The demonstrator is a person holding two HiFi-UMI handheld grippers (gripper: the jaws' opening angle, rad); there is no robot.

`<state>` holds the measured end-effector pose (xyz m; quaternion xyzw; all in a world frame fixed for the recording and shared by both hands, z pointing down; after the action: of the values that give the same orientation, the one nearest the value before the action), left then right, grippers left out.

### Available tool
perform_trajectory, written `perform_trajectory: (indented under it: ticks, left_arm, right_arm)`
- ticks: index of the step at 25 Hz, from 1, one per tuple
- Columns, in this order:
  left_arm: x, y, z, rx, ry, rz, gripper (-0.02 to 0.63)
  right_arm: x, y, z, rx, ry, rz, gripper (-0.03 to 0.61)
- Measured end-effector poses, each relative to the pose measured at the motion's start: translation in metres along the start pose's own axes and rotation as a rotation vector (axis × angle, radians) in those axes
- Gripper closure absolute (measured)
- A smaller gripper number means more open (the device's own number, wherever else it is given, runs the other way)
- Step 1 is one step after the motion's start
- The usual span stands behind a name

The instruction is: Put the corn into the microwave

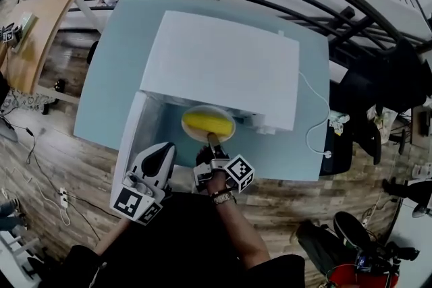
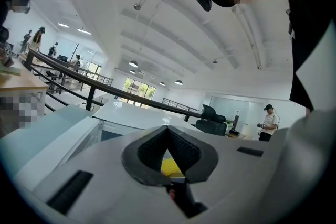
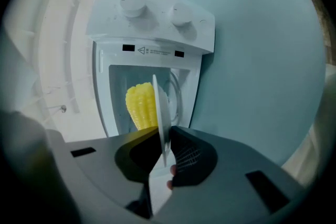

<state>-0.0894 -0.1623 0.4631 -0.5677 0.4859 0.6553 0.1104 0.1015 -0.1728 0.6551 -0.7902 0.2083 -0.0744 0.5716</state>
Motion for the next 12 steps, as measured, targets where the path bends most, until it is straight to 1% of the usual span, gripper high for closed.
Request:
perform_trajectory:
  ticks: [5,12]
  left_arm:
    - [-0.002,0.012,-0.004,0.021,0.007,0.03,0.611]
    - [-0.006,0.012,-0.013,0.005,0.015,0.037,0.612]
  right_arm:
    - [0.003,-0.008,-0.023,-0.006,-0.017,-0.024,0.548]
    - [0.008,-0.016,-0.049,-0.012,-0.02,-0.045,0.548]
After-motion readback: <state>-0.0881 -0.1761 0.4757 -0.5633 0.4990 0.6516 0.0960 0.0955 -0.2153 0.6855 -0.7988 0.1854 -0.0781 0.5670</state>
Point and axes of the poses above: the fingertips, and each gripper's own axes: z backward along the fingers, y to its left, x out of its top, the point moved 8 cm from there along z, backward along the fingers, and after that the axes turned 12 degrees about z, right-handed, at the moved point
